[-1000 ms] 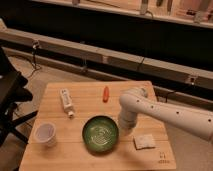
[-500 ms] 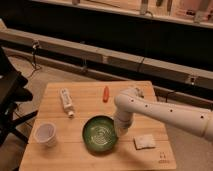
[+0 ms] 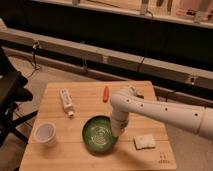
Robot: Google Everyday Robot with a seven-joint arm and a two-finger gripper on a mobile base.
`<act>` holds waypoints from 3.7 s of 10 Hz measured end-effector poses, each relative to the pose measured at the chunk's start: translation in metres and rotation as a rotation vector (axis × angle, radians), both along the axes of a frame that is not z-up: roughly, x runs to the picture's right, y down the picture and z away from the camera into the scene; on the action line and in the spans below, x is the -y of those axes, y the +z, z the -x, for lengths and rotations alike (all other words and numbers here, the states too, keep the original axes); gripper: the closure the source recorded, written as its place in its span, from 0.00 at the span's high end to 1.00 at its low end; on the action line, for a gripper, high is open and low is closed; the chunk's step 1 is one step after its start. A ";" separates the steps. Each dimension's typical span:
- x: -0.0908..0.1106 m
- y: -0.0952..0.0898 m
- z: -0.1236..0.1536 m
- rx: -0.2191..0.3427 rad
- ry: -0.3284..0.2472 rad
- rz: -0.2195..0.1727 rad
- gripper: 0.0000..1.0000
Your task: Push the ceramic bowl across the table
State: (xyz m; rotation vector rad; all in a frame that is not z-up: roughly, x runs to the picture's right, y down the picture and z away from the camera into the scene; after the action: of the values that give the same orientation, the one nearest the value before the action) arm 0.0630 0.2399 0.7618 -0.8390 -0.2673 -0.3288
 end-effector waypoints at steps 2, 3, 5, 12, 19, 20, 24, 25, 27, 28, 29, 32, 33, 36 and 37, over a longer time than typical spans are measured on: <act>0.006 -0.006 0.003 0.010 -0.021 -0.034 0.08; 0.014 -0.015 0.006 0.021 -0.031 -0.059 0.08; 0.038 -0.038 0.026 0.043 -0.052 -0.099 0.08; 0.051 -0.048 0.001 -0.043 -0.033 -0.097 0.08; 0.018 -0.022 -0.039 -0.163 0.014 -0.036 0.08; 0.011 -0.017 -0.045 -0.175 0.021 -0.020 0.08; -0.011 0.000 -0.058 -0.214 0.033 0.044 0.08; -0.016 0.004 -0.060 -0.221 0.036 0.064 0.08; -0.025 0.014 -0.055 -0.218 0.037 0.099 0.08; -0.029 0.018 -0.055 -0.213 0.044 0.118 0.08; -0.033 0.021 -0.052 -0.203 0.036 0.126 0.08; -0.023 0.014 -0.018 -0.171 -0.024 0.103 0.08; -0.019 0.011 -0.011 -0.166 -0.036 0.106 0.08; -0.026 0.018 -0.011 -0.142 -0.056 0.114 0.08; -0.026 0.020 -0.006 -0.128 -0.065 0.111 0.08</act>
State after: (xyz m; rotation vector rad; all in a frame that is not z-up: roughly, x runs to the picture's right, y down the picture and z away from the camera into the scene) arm 0.0685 0.2661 0.7816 -0.9756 -0.1397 -0.3210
